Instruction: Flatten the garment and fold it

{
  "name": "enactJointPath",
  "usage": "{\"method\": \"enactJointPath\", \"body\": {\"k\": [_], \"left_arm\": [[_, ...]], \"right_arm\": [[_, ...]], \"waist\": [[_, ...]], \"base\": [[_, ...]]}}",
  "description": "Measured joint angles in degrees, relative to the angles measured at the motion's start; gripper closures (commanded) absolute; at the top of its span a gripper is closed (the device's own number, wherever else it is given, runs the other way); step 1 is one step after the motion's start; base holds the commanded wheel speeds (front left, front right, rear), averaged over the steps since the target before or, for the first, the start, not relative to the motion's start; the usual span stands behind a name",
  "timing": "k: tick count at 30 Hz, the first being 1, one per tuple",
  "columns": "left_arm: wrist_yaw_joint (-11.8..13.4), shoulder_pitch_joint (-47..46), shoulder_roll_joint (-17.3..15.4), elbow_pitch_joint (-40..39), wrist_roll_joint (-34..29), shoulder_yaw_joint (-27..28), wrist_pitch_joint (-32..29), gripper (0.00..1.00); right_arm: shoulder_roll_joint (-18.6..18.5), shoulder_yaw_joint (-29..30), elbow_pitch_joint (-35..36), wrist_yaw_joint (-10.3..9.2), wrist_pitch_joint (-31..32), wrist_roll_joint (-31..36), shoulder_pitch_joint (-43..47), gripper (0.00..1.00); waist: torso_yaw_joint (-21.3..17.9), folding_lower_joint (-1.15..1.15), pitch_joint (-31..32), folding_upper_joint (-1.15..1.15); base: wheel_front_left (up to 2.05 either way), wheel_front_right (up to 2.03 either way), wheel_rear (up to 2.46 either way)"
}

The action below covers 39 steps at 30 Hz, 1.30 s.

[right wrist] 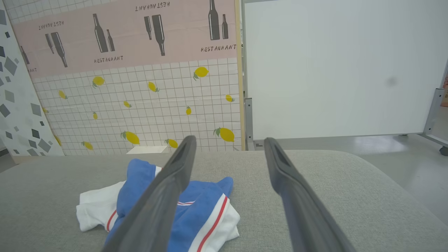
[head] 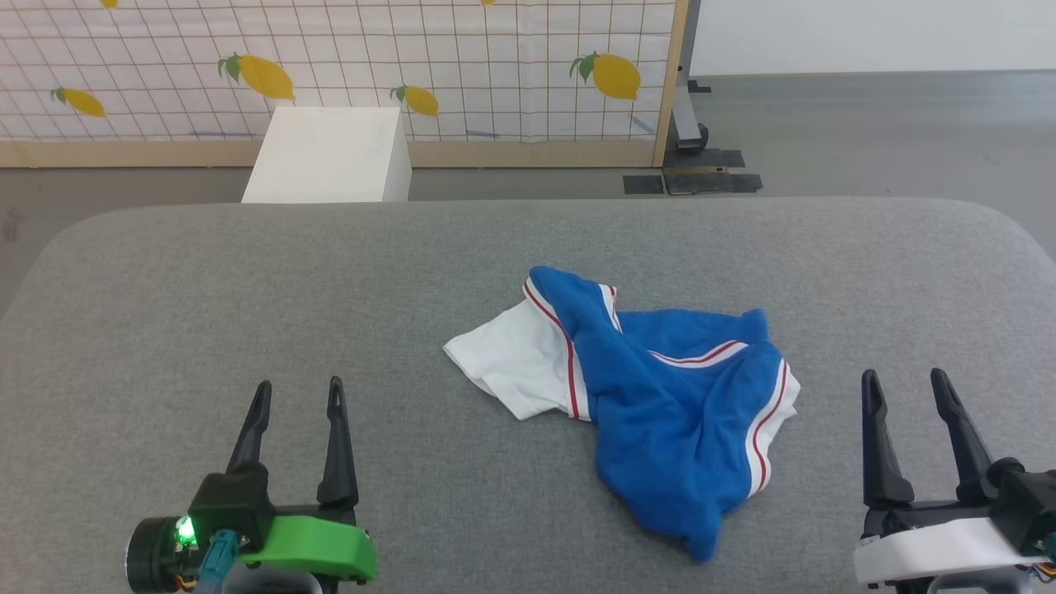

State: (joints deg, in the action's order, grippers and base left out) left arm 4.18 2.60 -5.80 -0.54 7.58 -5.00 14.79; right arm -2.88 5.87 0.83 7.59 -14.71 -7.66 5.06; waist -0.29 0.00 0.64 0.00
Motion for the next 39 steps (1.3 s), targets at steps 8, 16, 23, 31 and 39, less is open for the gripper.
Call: {"method": "enactJointPath", "body": {"k": [8,16,23,31,39], "left_arm": [[-2.29,0.86,1.15,1.01,-2.26,1.77,0.0,0.0],[-3.39,0.87,1.97,1.59,-3.08,2.35,0.0,0.0],[-3.63,0.87,2.21,1.96,-3.35,2.61,0.0,0.0],[-5.71,-4.41,2.16,2.26,-4.64,3.77,0.0,0.0],[-10.07,-25.62,-1.31,16.41,-5.93,-0.33,-0.45,0.0]], "right_arm": [[0.0,-0.36,-0.88,-0.01,0.0,0.0,0.79,0.0],[0.0,-0.52,-1.03,0.0,0.0,0.0,0.82,0.0],[0.0,-0.52,-1.11,0.0,0.0,0.0,0.82,0.0],[0.0,-0.46,-1.01,-0.01,0.0,-0.01,0.79,0.0],[0.0,-0.75,-0.42,0.0,0.0,0.0,-0.9,0.0]], "waist": [[0.22,0.0,0.59,0.0],[0.45,0.0,0.57,0.0],[0.31,0.0,0.65,0.0],[0.0,0.0,-0.26,0.0],[-0.25,0.0,-2.9,0.0]], "base": [[0.0,0.0,0.0],[0.0,0.0,0.0],[0.0,0.0,0.0],[0.0,0.0,0.0],[0.0,0.0,0.0]]}}
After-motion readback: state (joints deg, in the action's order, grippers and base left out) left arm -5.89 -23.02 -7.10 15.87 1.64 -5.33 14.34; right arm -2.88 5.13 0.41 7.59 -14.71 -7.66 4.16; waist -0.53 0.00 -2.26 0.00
